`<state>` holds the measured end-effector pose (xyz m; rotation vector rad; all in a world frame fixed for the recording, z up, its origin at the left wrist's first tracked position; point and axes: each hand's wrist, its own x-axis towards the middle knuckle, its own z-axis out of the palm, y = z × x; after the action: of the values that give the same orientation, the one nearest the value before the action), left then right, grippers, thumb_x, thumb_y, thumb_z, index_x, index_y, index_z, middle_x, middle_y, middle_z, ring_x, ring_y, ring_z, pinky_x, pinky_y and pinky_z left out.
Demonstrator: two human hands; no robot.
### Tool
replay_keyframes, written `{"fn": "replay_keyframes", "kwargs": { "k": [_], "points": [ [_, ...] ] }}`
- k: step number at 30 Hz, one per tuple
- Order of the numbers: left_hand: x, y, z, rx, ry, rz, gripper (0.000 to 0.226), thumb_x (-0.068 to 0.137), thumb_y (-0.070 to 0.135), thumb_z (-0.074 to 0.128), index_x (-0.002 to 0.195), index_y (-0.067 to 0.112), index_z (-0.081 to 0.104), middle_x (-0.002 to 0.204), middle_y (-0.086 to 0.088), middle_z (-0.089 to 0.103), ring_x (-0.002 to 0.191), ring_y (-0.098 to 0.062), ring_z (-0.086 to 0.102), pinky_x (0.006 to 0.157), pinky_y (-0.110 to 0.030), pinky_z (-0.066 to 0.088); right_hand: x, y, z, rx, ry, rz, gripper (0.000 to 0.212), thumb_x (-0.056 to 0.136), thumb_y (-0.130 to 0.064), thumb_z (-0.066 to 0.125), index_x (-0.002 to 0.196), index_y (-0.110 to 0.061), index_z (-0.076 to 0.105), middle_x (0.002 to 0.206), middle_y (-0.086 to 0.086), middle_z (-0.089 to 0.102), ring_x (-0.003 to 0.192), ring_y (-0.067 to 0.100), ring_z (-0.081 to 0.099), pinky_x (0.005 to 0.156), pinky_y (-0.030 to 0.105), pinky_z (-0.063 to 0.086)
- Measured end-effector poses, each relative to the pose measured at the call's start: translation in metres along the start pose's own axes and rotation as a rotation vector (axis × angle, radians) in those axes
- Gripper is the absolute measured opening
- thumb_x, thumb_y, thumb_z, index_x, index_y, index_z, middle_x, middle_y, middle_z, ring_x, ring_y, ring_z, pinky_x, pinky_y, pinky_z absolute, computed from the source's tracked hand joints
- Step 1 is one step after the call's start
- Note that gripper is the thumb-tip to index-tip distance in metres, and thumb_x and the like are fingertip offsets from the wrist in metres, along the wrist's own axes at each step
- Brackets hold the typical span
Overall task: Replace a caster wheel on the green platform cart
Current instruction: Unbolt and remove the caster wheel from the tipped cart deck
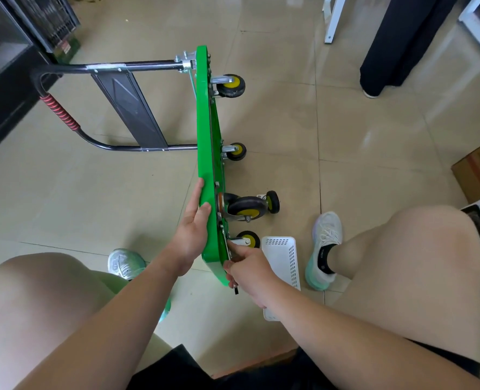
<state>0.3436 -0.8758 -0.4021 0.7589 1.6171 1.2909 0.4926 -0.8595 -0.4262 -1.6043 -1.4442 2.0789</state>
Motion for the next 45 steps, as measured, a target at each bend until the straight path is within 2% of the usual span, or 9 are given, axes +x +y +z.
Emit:
{"fn": "replay_keyframes", "kwargs": {
  "k": [5, 12, 17, 23, 27, 31, 34, 37, 45],
  "points": [
    [0.002, 0.0, -0.005, -0.012, -0.011, -0.012, 0.049, 0.096, 0.048, 0.039, 0.13, 0.082, 0.032, 0.158, 0.018, 0.042, 0.143, -0.011, 0.045, 0.121, -0.047, 0.035, -0.007, -0.017, -0.01, 0.102, -0.058, 0.045, 0.049, 0.095, 0.004, 0.057, 0.138, -0.019, 0.06, 0.085, 0.009, 0.064, 0.062, 0.017, 0.05, 0.049, 0.021, 0.045],
    [0.003, -0.002, -0.007, -0.003, -0.02, -0.017, 0.049, 0.095, 0.052, 0.039, 0.133, 0.082, 0.029, 0.157, 0.017, 0.043, 0.141, -0.015, 0.047, 0.119, -0.049, 0.037, -0.001, -0.02, -0.01, 0.039, -0.078, 0.058, 0.048, 0.098, 0.0, 0.056, 0.139, -0.023, 0.06, 0.09, 0.005, 0.063, 0.065, 0.017, 0.051, 0.051, 0.02, 0.045],
    [0.002, -0.002, -0.005, -0.013, -0.031, -0.009, 0.05, 0.096, 0.053, 0.038, 0.135, 0.081, 0.028, 0.159, 0.016, 0.041, 0.142, -0.018, 0.047, 0.117, -0.052, 0.039, 0.003, -0.001, -0.005, 0.044, -0.019, 0.05, 0.055, 0.098, 0.0, 0.053, 0.143, -0.031, 0.056, 0.116, 0.007, 0.07, 0.076, 0.019, 0.05, 0.064, 0.029, 0.046],
    [0.003, -0.003, -0.005, -0.023, -0.046, -0.02, 0.049, 0.096, 0.054, 0.037, 0.135, 0.083, 0.026, 0.16, 0.014, 0.039, 0.142, -0.021, 0.047, 0.116, -0.054, 0.04, 0.008, 0.009, 0.001, 0.251, -0.055, 0.101, 0.06, 0.099, 0.008, 0.047, 0.147, -0.027, 0.051, 0.105, 0.006, 0.066, 0.069, 0.017, 0.041, 0.061, 0.026, 0.039],
    [0.002, -0.004, -0.004, -0.028, -0.046, -0.005, 0.048, 0.098, 0.052, 0.037, 0.134, 0.082, 0.026, 0.16, 0.015, 0.038, 0.143, -0.018, 0.045, 0.118, -0.052, 0.039, 0.007, 0.014, 0.004, 0.297, -0.072, 0.116, 0.059, 0.1, 0.005, 0.047, 0.146, -0.032, 0.052, 0.128, 0.012, 0.067, 0.079, 0.021, 0.04, 0.068, 0.026, 0.038],
    [0.002, -0.005, -0.004, -0.033, -0.035, -0.016, 0.048, 0.097, 0.052, 0.037, 0.134, 0.082, 0.028, 0.16, 0.015, 0.04, 0.142, -0.017, 0.046, 0.118, -0.052, 0.039, 0.009, 0.016, 0.006, 0.279, -0.071, 0.102, 0.059, 0.1, 0.005, 0.047, 0.144, -0.034, 0.053, 0.134, 0.017, 0.062, 0.071, 0.018, 0.037, 0.065, 0.025, 0.038],
    [0.001, -0.004, -0.003, -0.05, -0.024, -0.019, 0.048, 0.097, 0.049, 0.037, 0.13, 0.083, 0.031, 0.159, 0.014, 0.041, 0.142, -0.015, 0.047, 0.119, -0.05, 0.038, 0.011, 0.019, 0.007, 0.293, -0.071, 0.093, 0.059, 0.1, 0.005, 0.048, 0.144, -0.033, 0.053, 0.121, 0.019, 0.067, 0.067, 0.016, 0.037, 0.062, 0.024, 0.039],
    [-0.001, -0.002, -0.002, -0.047, -0.025, -0.012, 0.048, 0.097, 0.047, 0.037, 0.127, 0.084, 0.032, 0.159, 0.018, 0.041, 0.144, -0.012, 0.044, 0.122, -0.048, 0.034, 0.012, 0.022, 0.008, 0.238, -0.043, 0.091, 0.061, 0.1, 0.003, 0.048, 0.143, -0.04, 0.054, 0.099, 0.006, 0.061, 0.062, 0.014, 0.034, 0.055, 0.022, 0.036],
    [-0.001, 0.001, -0.004, -0.05, -0.052, -0.011, 0.048, 0.098, 0.049, 0.037, 0.13, 0.083, 0.029, 0.158, 0.017, 0.042, 0.141, -0.013, 0.047, 0.119, -0.049, 0.039, 0.011, 0.018, 0.001, 0.187, -0.059, 0.052, 0.059, 0.098, 0.006, 0.052, 0.145, -0.03, 0.054, 0.094, 0.012, 0.062, 0.064, 0.016, 0.042, 0.058, 0.024, 0.044]
  ]
}}
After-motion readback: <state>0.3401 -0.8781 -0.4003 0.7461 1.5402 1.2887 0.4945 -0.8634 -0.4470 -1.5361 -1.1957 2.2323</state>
